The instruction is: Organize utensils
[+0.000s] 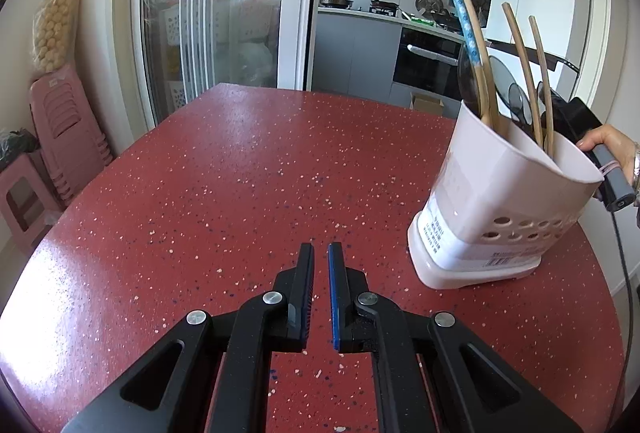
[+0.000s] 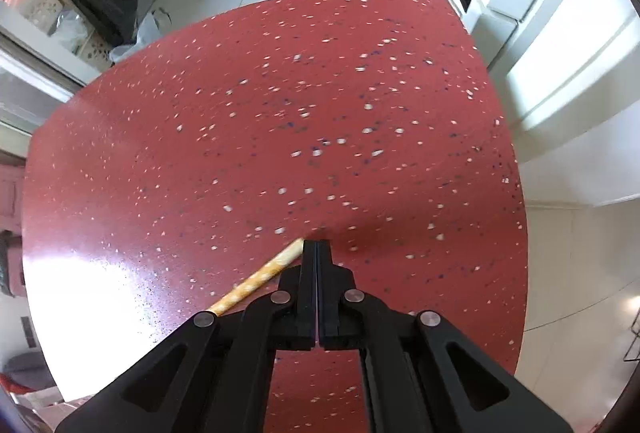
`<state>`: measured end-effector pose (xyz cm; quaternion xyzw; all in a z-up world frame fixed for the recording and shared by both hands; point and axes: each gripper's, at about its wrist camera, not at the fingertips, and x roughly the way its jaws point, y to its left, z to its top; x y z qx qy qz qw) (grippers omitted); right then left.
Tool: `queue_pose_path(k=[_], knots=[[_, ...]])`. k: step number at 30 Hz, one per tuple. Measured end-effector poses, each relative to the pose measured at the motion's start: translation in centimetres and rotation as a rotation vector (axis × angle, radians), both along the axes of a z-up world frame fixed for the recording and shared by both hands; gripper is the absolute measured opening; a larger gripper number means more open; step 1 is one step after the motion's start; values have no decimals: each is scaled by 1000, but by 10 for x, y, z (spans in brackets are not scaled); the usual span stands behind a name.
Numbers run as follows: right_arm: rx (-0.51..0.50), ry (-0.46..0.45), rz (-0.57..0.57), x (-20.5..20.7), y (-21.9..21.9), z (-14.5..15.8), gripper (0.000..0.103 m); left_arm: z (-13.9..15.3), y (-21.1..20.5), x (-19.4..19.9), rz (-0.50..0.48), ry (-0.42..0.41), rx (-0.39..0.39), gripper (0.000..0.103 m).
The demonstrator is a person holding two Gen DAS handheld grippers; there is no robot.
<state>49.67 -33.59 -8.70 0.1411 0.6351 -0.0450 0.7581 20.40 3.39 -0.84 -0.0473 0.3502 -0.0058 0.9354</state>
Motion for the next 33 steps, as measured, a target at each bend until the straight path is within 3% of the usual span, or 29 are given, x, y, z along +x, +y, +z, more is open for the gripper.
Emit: queue_pose_path(k=[2,5,7,8,14,16,18,20,21,22,26,28,30,32,33], knots=[[82,16,-59,-3,-13,-1,2,-2,0,-1,1,1,0,36],[179,24,-120,-4,-19,0,12,-2,0,-3,-1,5,-1,36],[211,39,-139,-3,-15,0,31,-1,0,-5,-2,2,5,36],[226,57,-147,0,-12,-2,33,0,0,-6,-1,0,11,36],[112,179,-98,13,13,-14,33,0,0,-7,11,-2,29,36],[32,193,-52,19,26,-15,24,-1,-1,-7,16,1,28,36],[27,177,-45,20,29,-14,21,-2,-2,-7,15,4,23,36],[64,139,-51,15,26,-12,14,-2,-3,-7,12,6,24,36],[77,108,-50,13,26,-8,0,-2,-4,-7,8,6,24,36],[80,73,-45,7,22,-3,0,-2,-4,-7,5,8,23,36],[105,-39,-28,-24,4,11,0,-1,-7,-7,-2,9,18,36],[137,-4,-51,-37,-2,11,0,-1,-9,-8,-4,7,19,36],[249,31,-111,-38,-13,4,1,0,-11,-9,-6,8,16,36],[315,63,-158,-39,-18,1,7,0,-11,-11,-9,5,17,36],[321,66,-164,-38,-19,1,16,0,-11,-12,-9,1,21,36]])
